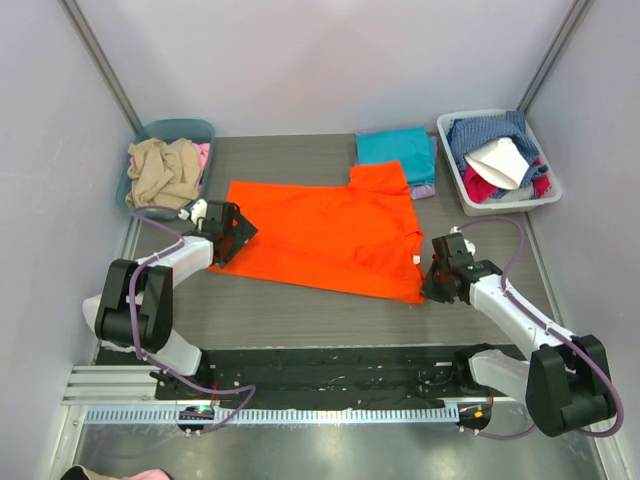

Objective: Fold and stack the t-shirts

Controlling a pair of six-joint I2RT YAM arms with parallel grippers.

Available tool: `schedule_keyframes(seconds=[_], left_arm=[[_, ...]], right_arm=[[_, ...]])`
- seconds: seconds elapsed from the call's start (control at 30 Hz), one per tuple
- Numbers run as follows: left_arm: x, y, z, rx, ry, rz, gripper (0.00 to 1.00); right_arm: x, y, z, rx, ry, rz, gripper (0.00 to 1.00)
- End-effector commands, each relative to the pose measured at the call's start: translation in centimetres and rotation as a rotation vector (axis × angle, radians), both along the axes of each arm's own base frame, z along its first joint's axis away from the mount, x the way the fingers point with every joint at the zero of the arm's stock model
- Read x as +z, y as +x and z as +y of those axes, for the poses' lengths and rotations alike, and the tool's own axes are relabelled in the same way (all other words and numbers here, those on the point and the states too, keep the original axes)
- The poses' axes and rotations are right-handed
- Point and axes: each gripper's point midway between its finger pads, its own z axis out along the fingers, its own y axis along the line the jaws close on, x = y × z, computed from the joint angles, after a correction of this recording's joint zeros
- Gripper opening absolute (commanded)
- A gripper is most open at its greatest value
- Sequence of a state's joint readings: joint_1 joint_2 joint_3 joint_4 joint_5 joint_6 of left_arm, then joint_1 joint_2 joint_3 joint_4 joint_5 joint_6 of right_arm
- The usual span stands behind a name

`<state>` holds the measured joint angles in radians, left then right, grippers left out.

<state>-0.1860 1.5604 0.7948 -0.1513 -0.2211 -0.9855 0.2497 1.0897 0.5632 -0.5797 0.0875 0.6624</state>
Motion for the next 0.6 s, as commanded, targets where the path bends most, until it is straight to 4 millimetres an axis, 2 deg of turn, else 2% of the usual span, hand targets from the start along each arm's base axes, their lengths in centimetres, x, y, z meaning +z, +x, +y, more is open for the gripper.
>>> schedule_keyframes(seconds=[0.0,0.07,0.1,0.2,0.33,0.43,0.57], left_arm=[[-3.9,-4.1,1.9,0.029,0.057,0.169,0.99],[-3.5,-4.3,1.5,0.017,0.038,0.162,0.98],[-3.3,-4.2,1.4,0.016,0.032,0.155,0.99],[-2.2,-4.4,1.1,0.004,0.012,0.127,0.99],[0.1,-4.3,0.8,-0.023,0.008,0.073,0.99],[2.3,-4.3,0.5,-0.043,-0.001,0.019,0.99],[3.6,-5.7,0.6,-0.070,0.017,0.004,1.00]], right_arm=[[1.5,0.8,0.0,-0.014,-0.002,-0.033,0.07],[2.5,1.2,0.1,-0.020,0.007,-0.066,0.12],[2.8,1.1,0.1,-0.021,0.008,-0.066,0.20],[4.6,1.6,0.0,-0.030,0.006,-0.107,0.30],[7.4,2.9,-0.2,-0.035,0.001,-0.183,0.34],[8.1,3.6,0.0,-0.021,0.000,-0.199,0.35],[8.4,4.8,0.8,0.001,0.024,-0.197,0.35]])
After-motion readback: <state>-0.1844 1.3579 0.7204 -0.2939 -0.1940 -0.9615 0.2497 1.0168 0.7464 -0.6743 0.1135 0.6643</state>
